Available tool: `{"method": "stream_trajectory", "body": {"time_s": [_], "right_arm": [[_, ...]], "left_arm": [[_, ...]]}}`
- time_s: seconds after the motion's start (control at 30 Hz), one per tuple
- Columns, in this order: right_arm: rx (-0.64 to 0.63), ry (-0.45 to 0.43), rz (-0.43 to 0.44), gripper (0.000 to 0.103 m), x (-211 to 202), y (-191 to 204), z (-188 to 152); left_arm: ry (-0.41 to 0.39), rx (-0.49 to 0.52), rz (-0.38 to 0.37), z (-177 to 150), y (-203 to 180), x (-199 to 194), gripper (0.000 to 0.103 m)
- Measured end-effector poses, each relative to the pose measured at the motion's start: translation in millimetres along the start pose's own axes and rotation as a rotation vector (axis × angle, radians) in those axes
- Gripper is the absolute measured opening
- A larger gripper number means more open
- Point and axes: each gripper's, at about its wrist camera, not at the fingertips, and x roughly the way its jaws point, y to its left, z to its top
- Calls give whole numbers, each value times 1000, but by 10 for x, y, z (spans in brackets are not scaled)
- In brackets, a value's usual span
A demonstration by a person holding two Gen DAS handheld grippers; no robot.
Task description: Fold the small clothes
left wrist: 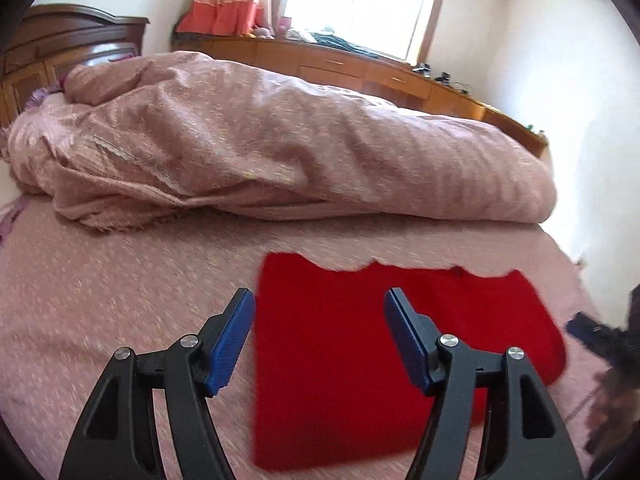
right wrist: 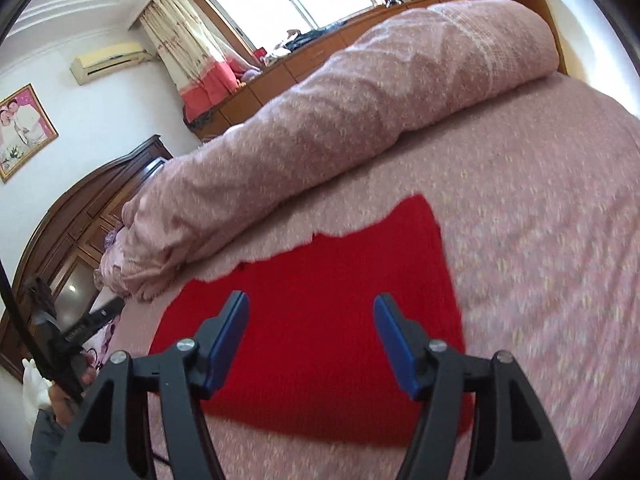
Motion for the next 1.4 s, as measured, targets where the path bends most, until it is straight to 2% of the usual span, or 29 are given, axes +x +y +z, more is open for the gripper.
{"method": "stream_trajectory", "body": {"time_s": [0.13,0.23,0.37,0.47,0.57,0.6,0.67,0.9,1.07,1.2,1.4], "right_arm": [[66,17,7,68,-148,-97,-245],[147,20,33,68,-302,-272,-488],[275,30,65,68,-455,-542,-835],[367,53,104,68,-513,-731,-1150],[349,61,106,68,-511,-737,-1314],[328,57,97,68,-513,-705,-1317],[300,70,89,68,-469,-649,-1301],[305,28,111,68,-243,-676,-1128],[362,5,119,68,-56,-751,-881],[332,21,90,68,139,-725,-708],[351,7,87,68,327,-770,-506]], "left_arm": [[42,4,-9,-156,-86,-98,62],[107,-27,-44,-404,-62,-177,62],[184,-92,-100,-875,25,-286,62],[224,-104,-97,-1300,35,-304,63],[287,-174,-113,-1608,105,-139,63],[284,-196,-111,-1651,134,-91,63],[226,-206,-112,-1607,151,-73,65],[164,-341,-158,-1325,345,302,71],[174,-386,-187,-1037,450,623,76],[181,-390,-203,-881,477,802,78],[184,-408,-220,-797,554,933,78]]}}
